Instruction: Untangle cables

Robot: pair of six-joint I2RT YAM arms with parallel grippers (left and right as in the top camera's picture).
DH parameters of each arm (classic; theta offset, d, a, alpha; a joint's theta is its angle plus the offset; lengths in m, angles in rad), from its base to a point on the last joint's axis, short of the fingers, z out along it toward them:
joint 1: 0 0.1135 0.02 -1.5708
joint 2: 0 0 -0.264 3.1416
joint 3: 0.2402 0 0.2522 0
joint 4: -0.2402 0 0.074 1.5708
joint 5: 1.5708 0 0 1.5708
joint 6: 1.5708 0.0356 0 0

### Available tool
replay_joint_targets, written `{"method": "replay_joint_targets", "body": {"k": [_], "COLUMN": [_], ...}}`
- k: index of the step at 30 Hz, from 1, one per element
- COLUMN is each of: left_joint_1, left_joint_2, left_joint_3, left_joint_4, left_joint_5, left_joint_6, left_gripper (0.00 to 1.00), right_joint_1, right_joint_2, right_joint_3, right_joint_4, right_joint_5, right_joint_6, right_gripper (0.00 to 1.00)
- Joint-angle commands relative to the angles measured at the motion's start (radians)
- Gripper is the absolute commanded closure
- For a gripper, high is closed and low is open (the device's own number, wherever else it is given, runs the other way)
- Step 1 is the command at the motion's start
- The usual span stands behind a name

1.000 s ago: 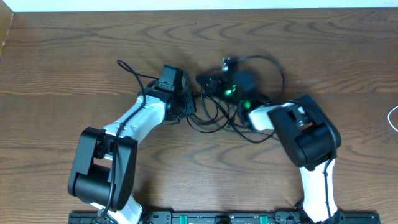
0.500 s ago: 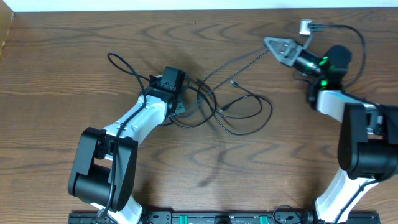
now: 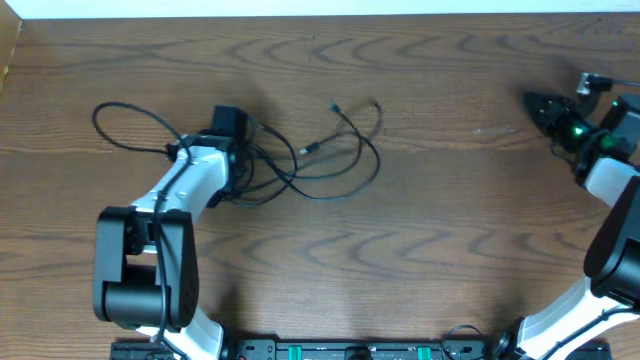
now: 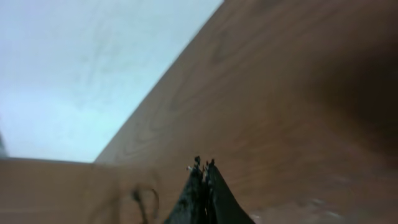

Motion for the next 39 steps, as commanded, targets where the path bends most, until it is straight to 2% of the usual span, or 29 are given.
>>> {"method": "replay_joint_targets", "body": {"k": [1, 4, 5, 7, 9, 14, 21, 26, 30, 39], "left_joint_1": [0.026, 0.020, 0.019, 0.018, 0.017, 0.013, 0.002, -0.002, -0.004, -0.094], "left_joint_2": [0.012, 0.012, 0.012, 0.012, 0.012, 0.012, 0.012, 0.012, 0.012, 0.012], "left_joint_3": [-0.005, -0.005, -0.005, -0.005, -0.005, -0.005, -0.005, -0.005, -0.005, -0.005], "left_joint_4": [0.124, 0.245, 0.265, 0.308, 0.346, 0.362, 0.347, 0.237, 0.205, 0.172], "left_joint_5": [0.351, 0.818, 0.947, 1.172, 1.275, 1.212, 1.160, 0.912, 0.887, 0.889], "left_joint_6": [0.280, 0.649, 0.713, 0.775, 0.785, 0.784, 0.785, 0.747, 0.739, 0.739], "left_gripper": [0.92, 0.92, 0.92, 0.92, 0.92, 0.92, 0.92, 0.92, 0.92, 0.92], "right_joint_1": [-0.003, 0.016, 0.022, 0.045, 0.072, 0.180, 0.463, 0.676, 0.819, 0.944], "right_joint_2": [-0.033, -0.033, -0.033, -0.033, -0.033, -0.033, -0.033, -0.031, -0.030, -0.018], "right_joint_3": [0.005, 0.005, 0.005, 0.005, 0.005, 0.005, 0.005, 0.005, 0.005, 0.005], "right_joint_4": [-0.025, -0.032, -0.033, -0.033, -0.032, -0.075, -0.132, -0.140, -0.133, -0.062], "right_joint_5": [-0.053, -0.099, -0.108, -0.137, -0.163, -0.218, -0.159, -0.009, 0.247, 0.446], "right_joint_6": [-0.130, -0.142, -0.142, -0.142, -0.142, -0.133, -0.140, -0.008, 0.021, 0.127], "right_gripper": [0.99, 0.95, 0.93, 0.88, 0.86, 0.72, 0.62, 0.51, 0.39, 0.39]}}
